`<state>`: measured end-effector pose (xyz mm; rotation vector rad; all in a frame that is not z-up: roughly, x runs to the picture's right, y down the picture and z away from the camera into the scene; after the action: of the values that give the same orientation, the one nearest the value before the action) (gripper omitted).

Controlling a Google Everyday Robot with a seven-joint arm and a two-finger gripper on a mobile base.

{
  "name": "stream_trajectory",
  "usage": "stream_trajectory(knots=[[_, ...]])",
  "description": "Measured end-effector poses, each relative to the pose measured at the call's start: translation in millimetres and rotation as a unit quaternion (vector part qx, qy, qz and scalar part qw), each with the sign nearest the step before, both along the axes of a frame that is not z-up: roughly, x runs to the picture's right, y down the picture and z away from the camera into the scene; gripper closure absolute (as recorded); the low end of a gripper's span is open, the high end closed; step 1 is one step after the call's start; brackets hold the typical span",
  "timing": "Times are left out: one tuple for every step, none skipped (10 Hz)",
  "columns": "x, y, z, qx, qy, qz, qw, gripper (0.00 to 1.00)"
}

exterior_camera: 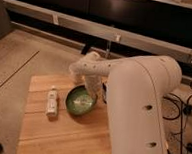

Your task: Drag the ceramic bowl in a circle

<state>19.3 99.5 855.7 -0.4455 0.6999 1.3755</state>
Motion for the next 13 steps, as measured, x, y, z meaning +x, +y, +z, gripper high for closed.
stream_trajectory(knots=[[0.3,0.1,0.1,0.0,0.0,0.0,1.0,0.85],[0.7,-0.1,0.1,0.0,0.0,0.0,1.0,0.81],[0.8,-0.1,0.1,0.0,0.0,0.0,1.0,0.73],[1.0,-0.2,0.1,0.0,0.001,0.0,1.0,0.65],[1.0,-0.2,0.2,0.0,0.001,0.0,1.0,0.56],[1.1,0.0,0.3,0.0,0.001,0.0,1.0,0.45],[1.1,0.0,0.3,0.0,0.001,0.0,1.0,0.36],[1.2,-0.1,0.3,0.0,0.001,0.0,1.0,0.24],[1.3,0.0,0.3,0.0,0.001,0.0,1.0,0.2],[1.2,-0.1,0.3,0.0,0.001,0.0,1.0,0.2],[1.1,-0.2,0.3,0.0,0.001,0.0,1.0,0.2],[1.2,-0.1,0.3,0.0,0.001,0.0,1.0,0.2],[1.1,-0.1,0.3,0.0,0.001,0.0,1.0,0.2]])
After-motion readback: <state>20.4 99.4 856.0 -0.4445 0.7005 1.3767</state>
